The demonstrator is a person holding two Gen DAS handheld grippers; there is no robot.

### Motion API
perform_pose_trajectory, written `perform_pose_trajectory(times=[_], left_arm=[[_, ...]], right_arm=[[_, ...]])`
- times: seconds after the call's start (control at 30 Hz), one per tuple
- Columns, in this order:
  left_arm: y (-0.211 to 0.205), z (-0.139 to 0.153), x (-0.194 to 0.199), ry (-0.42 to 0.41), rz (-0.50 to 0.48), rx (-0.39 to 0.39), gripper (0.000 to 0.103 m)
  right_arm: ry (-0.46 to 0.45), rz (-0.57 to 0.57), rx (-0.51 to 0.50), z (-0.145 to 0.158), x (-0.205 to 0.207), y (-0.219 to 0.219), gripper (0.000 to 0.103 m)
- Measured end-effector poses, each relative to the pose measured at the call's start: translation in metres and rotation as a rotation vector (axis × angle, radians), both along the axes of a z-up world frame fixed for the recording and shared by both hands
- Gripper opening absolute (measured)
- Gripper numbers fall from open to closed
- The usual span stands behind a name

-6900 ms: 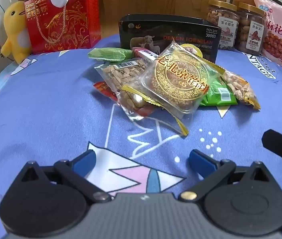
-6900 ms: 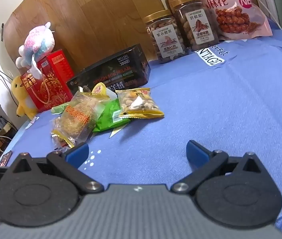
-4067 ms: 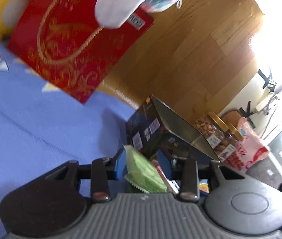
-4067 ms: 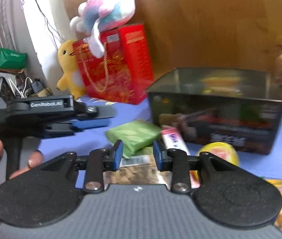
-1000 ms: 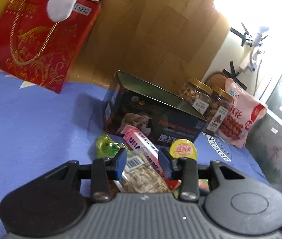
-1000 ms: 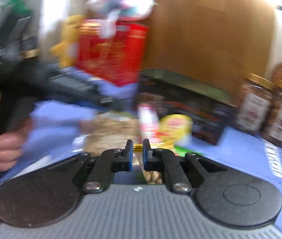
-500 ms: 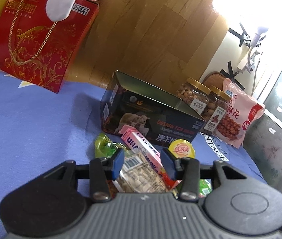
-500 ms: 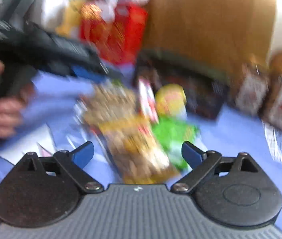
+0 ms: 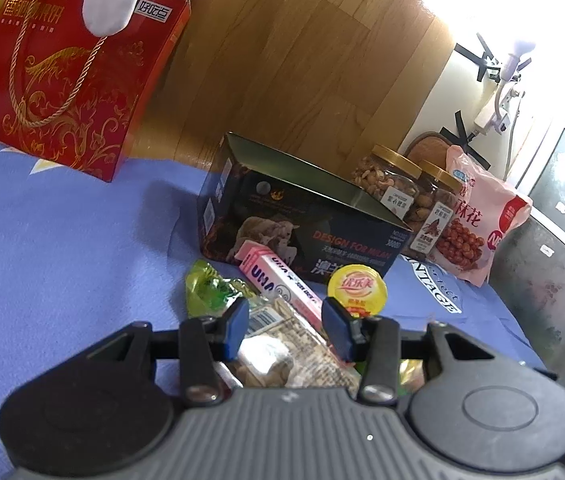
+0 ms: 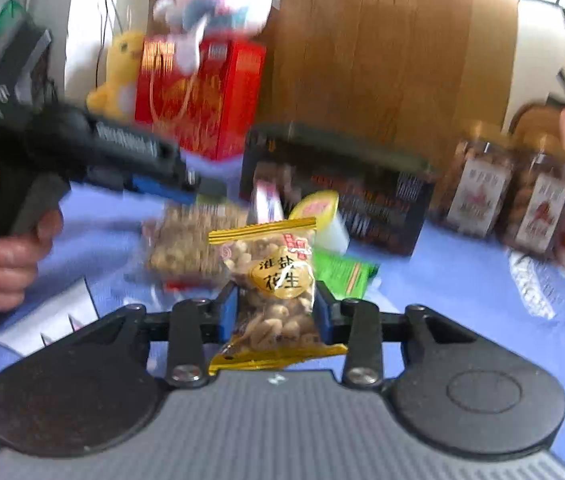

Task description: Organize snacks

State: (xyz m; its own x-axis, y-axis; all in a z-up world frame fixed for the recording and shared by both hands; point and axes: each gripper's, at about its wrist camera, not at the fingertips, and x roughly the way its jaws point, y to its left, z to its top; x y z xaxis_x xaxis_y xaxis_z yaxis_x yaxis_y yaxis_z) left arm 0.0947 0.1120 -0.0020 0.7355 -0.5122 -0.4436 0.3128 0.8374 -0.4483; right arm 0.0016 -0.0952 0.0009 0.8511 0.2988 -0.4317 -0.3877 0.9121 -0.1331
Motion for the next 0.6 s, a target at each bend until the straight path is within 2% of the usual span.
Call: perform_pose_trajectory(times=[0.07, 0.13, 0.2, 0.33, 0.43, 0.6], left_arm=[[0.001, 0.0, 0.0, -0.001, -0.001, 0.001, 0.041], [0.001, 0.0, 0.0, -0.001, -0.001, 0.0, 0.041], [0.001, 0.0, 0.0, -0.005, 0.002, -0.003, 0.041], [0.005, 0.0, 0.003, -0.001, 0.011, -0.019, 0.041], [0.008, 0.001, 0.001, -0.007, -0.005, -0.042, 0.041], [0.002, 0.012, -0.014, -0.037, -0.093, -0.078, 0.041]], right_arm=[[0.017, 0.014, -0.005, -0.003, 0.002, 0.0, 0.045], [0.1, 0.003, -0.036, -0.013, 0.008, 0.004, 0.055], [0.149, -0.014, -0.016, -0.018, 0.011, 0.001, 0.058], [0.142, -0.018, 0.014, -0.012, 0.008, -0.009, 0.075], [0.137, -0.023, 0.015, -0.012, 0.002, -0.013, 0.077], [0.157, -0.022, 0.025, -0.016, -0.005, -0.021, 0.077]])
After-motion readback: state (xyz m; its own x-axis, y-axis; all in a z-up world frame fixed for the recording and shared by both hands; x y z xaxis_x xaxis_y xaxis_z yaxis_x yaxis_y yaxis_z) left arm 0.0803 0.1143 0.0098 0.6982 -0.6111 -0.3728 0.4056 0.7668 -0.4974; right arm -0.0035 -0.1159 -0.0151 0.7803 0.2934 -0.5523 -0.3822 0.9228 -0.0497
